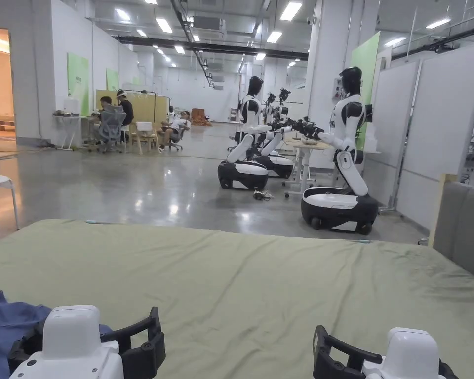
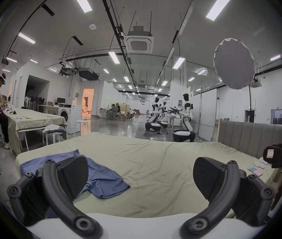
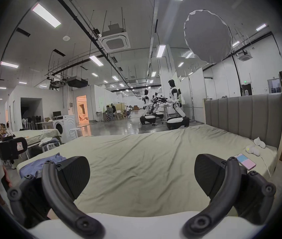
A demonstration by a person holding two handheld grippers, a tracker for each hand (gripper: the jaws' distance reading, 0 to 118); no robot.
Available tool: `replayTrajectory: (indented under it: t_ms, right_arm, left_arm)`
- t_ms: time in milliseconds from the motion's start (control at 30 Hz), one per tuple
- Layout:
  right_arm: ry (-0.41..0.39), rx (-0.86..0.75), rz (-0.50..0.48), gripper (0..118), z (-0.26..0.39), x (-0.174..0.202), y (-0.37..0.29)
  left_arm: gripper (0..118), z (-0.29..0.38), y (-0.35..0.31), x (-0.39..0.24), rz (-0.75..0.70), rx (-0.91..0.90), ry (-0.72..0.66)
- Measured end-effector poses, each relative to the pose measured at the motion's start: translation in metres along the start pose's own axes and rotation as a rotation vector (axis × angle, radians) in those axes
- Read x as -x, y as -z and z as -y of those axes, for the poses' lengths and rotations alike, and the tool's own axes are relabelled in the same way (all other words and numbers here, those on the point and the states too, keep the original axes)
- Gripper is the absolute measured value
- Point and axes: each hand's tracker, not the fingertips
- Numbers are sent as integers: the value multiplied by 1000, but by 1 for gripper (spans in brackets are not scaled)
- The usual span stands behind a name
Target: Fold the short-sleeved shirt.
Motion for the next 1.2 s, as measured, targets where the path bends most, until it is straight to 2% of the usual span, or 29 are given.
replayTrajectory:
  t_ms: [233, 367, 567, 633, 667, 733, 767, 800, 867, 900, 1200]
  right_arm:
    - [-31, 12, 30, 118, -2, 1, 2]
    - [-2, 6, 27, 118, -4, -2, 1]
    - [-27, 13, 65, 118, -6, -3, 2]
    - [-24, 22, 67, 113, -7, -4, 1]
    - [-21, 21, 68, 105, -7, -4, 1]
    - [-23, 10, 83, 36, -7, -4, 0]
    - [-33, 9, 109, 4, -7, -4, 0]
    - [-33, -1, 134, 2, -7, -5, 0]
    - [10, 6, 92, 1, -9, -11, -1]
    - [5, 19, 94, 1, -10, -12, 0]
    - [-43, 47, 70, 1, -7, 4, 11]
  left_arm:
    - [117, -5, 0, 0, 38, -16, -24]
    - [117, -5, 0, -1, 46, -20, -20]
    - [117, -8, 0, -8, 8, -9, 46]
    - [114, -8, -2, -8, 16, -10, 50]
    - [106, -8, -4, -9, 17, -19, 50]
    - [49, -9, -6, -12, -4, -38, 68]
    - [27, -10, -5, -13, -11, -40, 73]
    - [12, -10, -5, -11, -16, -43, 68]
    - [2, -13, -4, -7, 28, -31, 21]
    - [0, -14, -4, -6, 29, -24, 19]
    - [0, -12, -4, 1, 3, -15, 50]
